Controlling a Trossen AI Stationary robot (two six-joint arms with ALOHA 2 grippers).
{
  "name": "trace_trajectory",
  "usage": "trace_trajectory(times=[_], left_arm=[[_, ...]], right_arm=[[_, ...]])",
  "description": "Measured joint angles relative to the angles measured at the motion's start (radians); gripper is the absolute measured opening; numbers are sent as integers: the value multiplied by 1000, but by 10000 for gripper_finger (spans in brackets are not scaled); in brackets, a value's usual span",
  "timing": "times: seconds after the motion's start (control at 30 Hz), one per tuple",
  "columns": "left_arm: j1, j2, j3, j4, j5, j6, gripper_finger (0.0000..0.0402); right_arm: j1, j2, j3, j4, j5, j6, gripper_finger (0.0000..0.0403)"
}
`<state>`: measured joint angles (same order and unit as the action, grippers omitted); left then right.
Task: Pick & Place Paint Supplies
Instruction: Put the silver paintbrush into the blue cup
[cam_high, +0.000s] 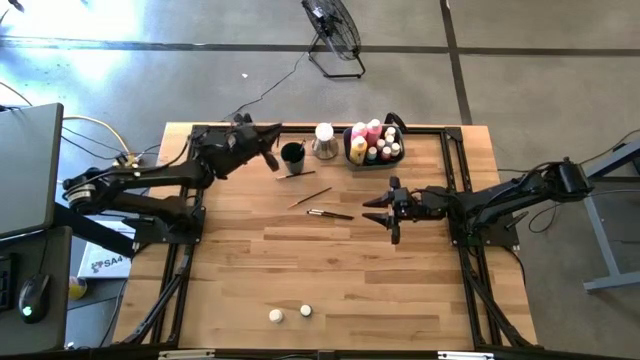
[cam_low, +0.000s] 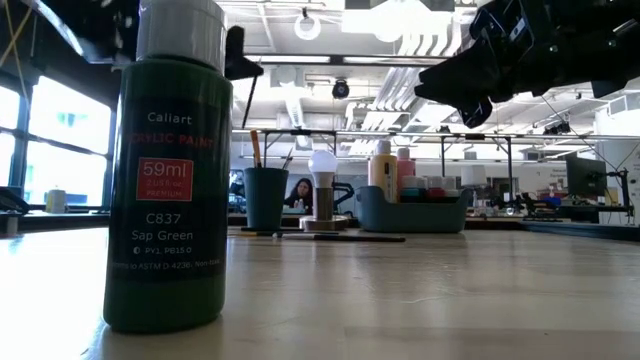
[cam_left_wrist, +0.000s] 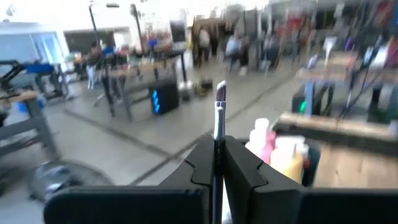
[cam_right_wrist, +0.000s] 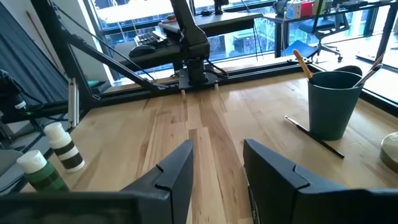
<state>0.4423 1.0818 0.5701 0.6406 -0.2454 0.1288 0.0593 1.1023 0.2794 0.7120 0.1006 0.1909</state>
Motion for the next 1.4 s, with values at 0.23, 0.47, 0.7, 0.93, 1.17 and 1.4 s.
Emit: trace_trajectory(times=[0.23,0.47,0.7,0.93,1.17,1.4], left_arm=[[84,97,-146,328,91,-119,13],[108,227,-131,422,163,-153,14],[108,323,-126,499,145,-137,14],[108,390,-126,526,139,-137,15],[108,443,-126,526,138,-160,15],[108,472,-126,524,127,-163,15]], right_arm=[[0,0,1,32,2,-4,134],[0,0,1,61,4,-36,134],[0,0,1,64,5,-38,134],[0,0,1,63,5,-38,134],[0,0,1,63,4,-38,134],[0,0,1,63,4,-38,134]])
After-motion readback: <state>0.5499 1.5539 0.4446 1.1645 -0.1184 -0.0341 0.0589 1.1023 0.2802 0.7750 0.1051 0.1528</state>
